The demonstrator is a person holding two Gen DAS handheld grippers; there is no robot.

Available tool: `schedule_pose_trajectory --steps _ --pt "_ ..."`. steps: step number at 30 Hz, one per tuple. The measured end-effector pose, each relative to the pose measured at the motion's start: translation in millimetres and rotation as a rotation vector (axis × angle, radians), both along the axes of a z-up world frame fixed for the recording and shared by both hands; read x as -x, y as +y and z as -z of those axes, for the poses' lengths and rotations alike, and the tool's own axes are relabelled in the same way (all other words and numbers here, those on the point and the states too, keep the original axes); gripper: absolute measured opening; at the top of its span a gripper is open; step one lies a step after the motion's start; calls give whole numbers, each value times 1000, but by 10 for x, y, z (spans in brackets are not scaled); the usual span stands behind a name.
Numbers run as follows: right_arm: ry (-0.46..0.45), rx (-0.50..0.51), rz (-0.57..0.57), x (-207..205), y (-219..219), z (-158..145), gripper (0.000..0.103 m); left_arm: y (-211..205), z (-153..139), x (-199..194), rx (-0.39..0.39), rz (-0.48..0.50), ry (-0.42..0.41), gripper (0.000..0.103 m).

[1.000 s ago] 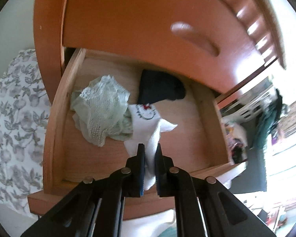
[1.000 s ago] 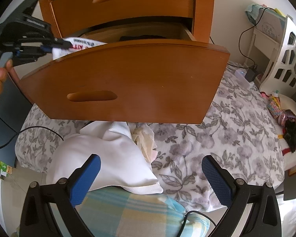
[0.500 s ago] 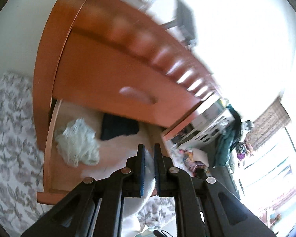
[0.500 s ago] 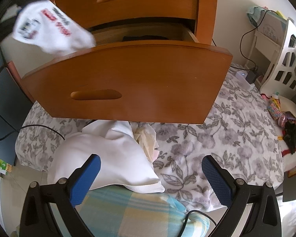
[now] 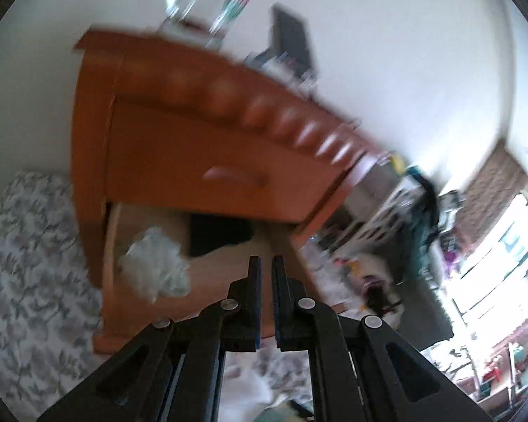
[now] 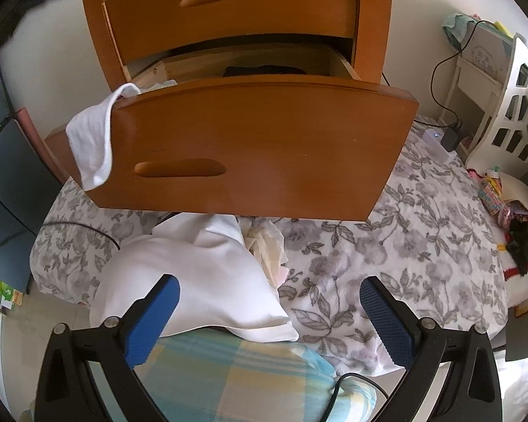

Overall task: Take underwear out of drawer
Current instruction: 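Carry the Hello Kitty sock over to the clothes pile on the bed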

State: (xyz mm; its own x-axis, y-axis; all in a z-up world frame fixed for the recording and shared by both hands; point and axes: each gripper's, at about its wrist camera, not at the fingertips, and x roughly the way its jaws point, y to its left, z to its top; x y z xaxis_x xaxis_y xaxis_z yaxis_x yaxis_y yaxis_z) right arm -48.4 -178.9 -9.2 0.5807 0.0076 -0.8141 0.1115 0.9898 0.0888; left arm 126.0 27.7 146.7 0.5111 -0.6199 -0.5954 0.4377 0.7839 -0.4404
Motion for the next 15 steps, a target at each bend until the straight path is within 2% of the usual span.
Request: schedule_pose_trajectory --steps 3,7,11,13,15 --pt "-3 -1 7 10 -20 -12 103 -11 334 -97 -94 -39 82 12" --pt "2 -4 9 8 -25 -1 103 58 649 -123 -119 -69 161 36" --pt "1 -3 2 9 -11 2 103 194 830 16 -77 -88 195 42" --pt "5 -5 2 1 -11 14 103 248 896 88 -79 -99 200 53" --pt "6 -5 -1 0 -3 21 103 280 967 159 -78 -100 202 58"
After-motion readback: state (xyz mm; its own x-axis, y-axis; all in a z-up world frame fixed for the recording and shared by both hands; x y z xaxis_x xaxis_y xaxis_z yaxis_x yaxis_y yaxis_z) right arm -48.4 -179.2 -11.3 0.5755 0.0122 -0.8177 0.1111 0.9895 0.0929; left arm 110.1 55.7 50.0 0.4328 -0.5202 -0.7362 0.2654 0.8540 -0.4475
